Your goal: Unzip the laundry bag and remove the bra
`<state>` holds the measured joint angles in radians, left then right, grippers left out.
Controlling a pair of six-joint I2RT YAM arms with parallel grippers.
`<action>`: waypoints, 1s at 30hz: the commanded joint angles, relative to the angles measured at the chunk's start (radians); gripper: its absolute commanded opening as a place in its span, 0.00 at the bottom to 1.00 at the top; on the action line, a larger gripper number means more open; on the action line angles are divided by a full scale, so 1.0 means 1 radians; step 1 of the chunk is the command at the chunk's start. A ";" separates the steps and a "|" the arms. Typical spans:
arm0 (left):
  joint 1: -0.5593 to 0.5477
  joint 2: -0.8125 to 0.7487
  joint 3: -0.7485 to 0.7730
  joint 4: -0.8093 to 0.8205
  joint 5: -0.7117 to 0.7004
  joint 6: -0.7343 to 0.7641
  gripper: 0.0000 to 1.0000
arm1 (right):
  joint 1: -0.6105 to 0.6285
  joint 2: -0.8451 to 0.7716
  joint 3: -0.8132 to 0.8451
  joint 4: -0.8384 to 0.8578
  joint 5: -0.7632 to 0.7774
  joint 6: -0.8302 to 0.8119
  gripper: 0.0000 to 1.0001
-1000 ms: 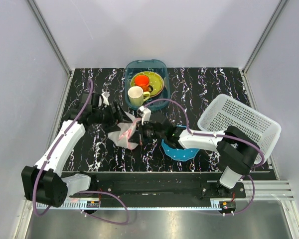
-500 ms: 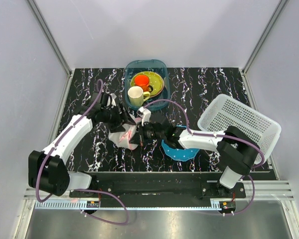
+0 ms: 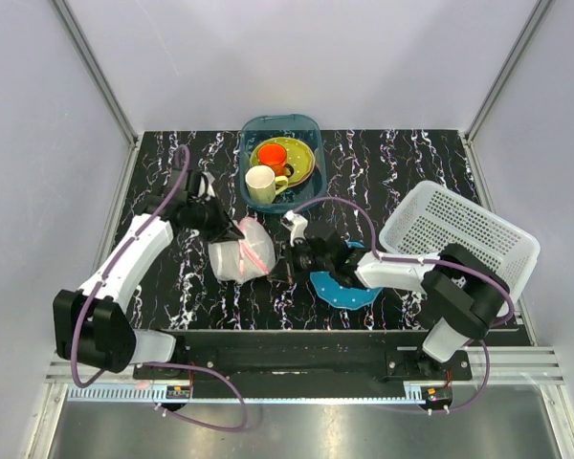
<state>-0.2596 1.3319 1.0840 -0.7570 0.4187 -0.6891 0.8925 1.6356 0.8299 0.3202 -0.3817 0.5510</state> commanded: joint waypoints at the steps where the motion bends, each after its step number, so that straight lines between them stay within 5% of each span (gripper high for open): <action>1: 0.088 -0.069 0.086 0.013 0.009 -0.003 0.00 | -0.009 -0.028 -0.078 -0.043 0.017 -0.062 0.00; 7: 0.131 -0.004 0.083 0.056 -0.023 -0.004 0.00 | -0.007 -0.086 -0.028 -0.069 0.027 -0.043 0.00; 10: 0.122 0.030 0.114 0.036 -0.020 0.006 0.42 | -0.007 -0.085 0.046 -0.107 0.046 -0.019 0.00; 11: 0.114 0.018 0.122 0.027 -0.029 0.011 0.75 | -0.007 -0.080 0.066 -0.119 0.050 -0.010 0.00; 14: 0.085 -0.058 0.163 -0.025 -0.073 0.028 0.98 | -0.007 -0.060 0.132 -0.150 0.053 0.027 0.00; 20: 0.005 -0.186 0.101 -0.093 -0.092 -0.041 0.97 | -0.007 -0.034 0.167 -0.125 0.044 0.058 0.00; 30: -0.078 -0.134 -0.068 0.088 -0.051 -0.133 0.88 | -0.007 -0.052 0.138 -0.141 0.058 0.029 0.00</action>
<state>-0.3164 1.1629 1.0264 -0.7765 0.3534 -0.7757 0.8791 1.5967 0.9630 0.1715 -0.3477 0.5953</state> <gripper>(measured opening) 0.898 0.011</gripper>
